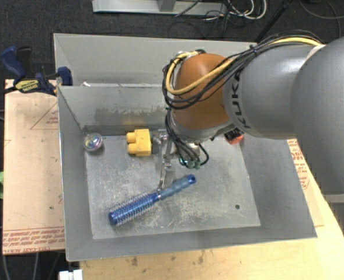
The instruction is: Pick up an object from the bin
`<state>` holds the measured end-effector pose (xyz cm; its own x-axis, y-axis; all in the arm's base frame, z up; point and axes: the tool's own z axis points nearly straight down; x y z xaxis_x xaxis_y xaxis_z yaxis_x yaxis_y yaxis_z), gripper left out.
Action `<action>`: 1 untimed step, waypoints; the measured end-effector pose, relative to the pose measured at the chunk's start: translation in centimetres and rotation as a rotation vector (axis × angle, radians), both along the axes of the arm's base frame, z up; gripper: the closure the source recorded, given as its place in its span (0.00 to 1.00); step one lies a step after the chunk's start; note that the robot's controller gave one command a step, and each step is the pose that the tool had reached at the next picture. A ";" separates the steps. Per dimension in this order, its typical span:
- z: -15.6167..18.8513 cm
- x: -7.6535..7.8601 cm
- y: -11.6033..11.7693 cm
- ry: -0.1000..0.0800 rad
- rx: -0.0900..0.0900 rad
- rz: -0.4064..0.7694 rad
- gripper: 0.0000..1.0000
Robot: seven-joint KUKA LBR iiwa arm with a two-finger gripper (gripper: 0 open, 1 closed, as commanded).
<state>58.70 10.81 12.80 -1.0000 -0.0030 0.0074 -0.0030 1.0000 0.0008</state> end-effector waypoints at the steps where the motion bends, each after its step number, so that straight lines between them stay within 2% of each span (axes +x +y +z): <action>1: -6.2 -6.9 0.3 0.004 -0.001 0.025 0.00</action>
Offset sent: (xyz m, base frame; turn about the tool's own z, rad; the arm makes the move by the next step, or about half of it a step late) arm -0.0649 0.0022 -0.0580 -0.0213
